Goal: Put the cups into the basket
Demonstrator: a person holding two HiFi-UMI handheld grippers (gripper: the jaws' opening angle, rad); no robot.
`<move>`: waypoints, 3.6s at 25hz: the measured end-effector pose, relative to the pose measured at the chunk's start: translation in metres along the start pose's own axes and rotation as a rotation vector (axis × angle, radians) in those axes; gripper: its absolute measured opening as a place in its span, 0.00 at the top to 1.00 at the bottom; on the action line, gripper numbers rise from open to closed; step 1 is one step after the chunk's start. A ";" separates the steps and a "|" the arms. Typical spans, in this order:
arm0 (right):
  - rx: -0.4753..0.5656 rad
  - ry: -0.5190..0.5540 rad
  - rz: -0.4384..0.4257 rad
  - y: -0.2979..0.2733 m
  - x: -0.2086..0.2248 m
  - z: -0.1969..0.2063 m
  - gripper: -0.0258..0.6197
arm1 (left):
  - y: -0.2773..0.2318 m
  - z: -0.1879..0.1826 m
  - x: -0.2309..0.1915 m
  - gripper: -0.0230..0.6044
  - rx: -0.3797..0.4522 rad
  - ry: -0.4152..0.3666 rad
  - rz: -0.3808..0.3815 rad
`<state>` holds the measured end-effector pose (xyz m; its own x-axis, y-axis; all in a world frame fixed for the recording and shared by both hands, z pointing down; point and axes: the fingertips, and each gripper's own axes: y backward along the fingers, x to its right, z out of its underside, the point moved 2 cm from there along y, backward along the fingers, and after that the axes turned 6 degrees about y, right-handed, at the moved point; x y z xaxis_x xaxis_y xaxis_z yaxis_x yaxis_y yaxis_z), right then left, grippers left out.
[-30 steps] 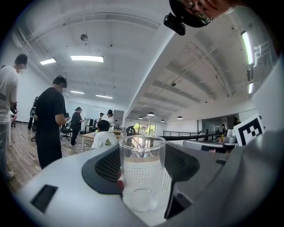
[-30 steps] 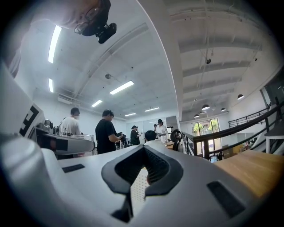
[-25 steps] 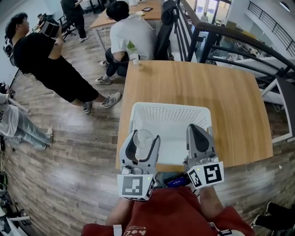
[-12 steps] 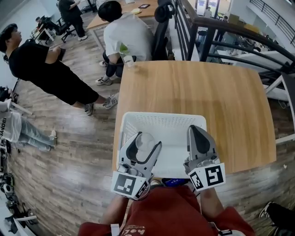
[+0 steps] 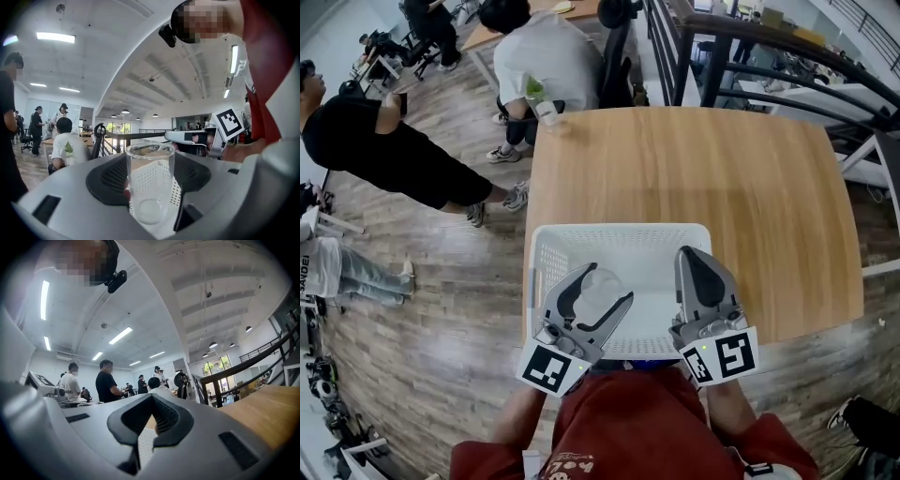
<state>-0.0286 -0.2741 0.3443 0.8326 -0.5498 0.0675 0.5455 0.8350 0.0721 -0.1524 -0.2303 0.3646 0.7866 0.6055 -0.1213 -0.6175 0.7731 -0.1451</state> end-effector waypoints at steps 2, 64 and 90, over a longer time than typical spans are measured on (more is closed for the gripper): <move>-0.005 0.006 0.022 0.000 0.002 0.000 0.95 | -0.002 0.002 -0.003 0.51 -0.018 0.002 0.035; -0.030 0.001 0.089 -0.013 0.010 0.004 0.95 | -0.106 0.173 -0.027 0.50 -0.560 -0.043 0.005; -0.019 0.007 0.075 -0.014 0.005 0.000 0.95 | -0.089 0.142 -0.024 0.42 -0.510 0.041 -0.004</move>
<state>-0.0320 -0.2883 0.3439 0.8720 -0.4852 0.0650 0.4829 0.8744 0.0477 -0.1154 -0.2861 0.5202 0.7944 0.5870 -0.1564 -0.5467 0.5786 -0.6053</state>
